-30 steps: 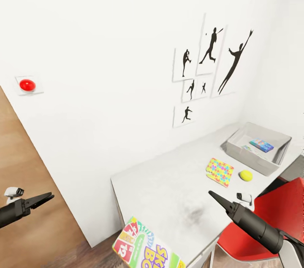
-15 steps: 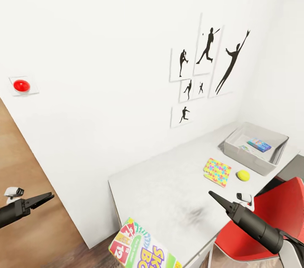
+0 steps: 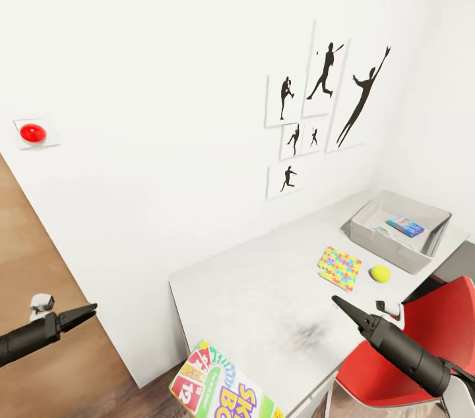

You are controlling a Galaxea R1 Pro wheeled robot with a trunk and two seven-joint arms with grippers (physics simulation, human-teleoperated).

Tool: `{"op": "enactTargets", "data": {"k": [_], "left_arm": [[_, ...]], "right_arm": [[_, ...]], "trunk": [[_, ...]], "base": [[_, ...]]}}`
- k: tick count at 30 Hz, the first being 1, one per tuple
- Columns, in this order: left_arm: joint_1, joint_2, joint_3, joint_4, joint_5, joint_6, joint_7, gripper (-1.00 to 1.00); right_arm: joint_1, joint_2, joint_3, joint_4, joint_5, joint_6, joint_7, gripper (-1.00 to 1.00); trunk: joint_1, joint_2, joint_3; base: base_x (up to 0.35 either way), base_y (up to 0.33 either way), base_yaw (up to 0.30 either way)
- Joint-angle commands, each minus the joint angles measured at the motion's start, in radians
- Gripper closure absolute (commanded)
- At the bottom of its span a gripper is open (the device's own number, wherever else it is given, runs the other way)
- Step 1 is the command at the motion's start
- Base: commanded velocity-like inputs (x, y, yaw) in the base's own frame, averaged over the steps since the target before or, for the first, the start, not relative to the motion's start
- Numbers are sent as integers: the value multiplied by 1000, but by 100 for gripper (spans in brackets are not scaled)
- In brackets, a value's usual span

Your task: Put all the toys in the child's room - the three board games (two on the bed and one on the table), the two jigsaw puzzles on the table, and the tennis ball on the table - inside the toy box on the table in the child's room.

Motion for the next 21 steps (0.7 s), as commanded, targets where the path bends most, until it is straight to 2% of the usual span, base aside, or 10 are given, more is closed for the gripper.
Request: {"op": "enactTargets", "data": {"k": [1,4,5,7,12,18,21], "left_arm": [[-1,-8,0,0,0,16,5,-100],[-1,-35,-23,0,-11,49,43,-100],[-2,-37,-31,0,-13,56,51,-100],[-2,-44,-69,1,-19,84,79,-100],[-2,-52,-126,19,-20,102,125,-100],[-8,-62,-153,154,-23,93,203,-100],[-9,-63,-155,174,-23,86,214,-100]], "right_arm": [[-1,0,-11,-1,-4,6,5,-100],[-1,0,-49,-1,-4,8,40,-100],[-1,0,-54,-1,-4,9,49,-100],[-1,0,-73,-1,-3,10,82,-100],[-1,0,-89,0,-2,12,108,-100],[-1,2,-93,1,-3,14,113,-100],[-1,2,-93,1,-3,14,113,-100]], "trunk": [[4,-9,-5],[16,-30,-15],[20,-37,-18],[27,-51,-24],[47,-86,-40],[70,-128,-59],[81,-149,-68]], "base": [[0,0,0],[0,0,0],[0,0,0],[0,0,0],[0,0,0],[0,0,0],[0,0,0]]}}
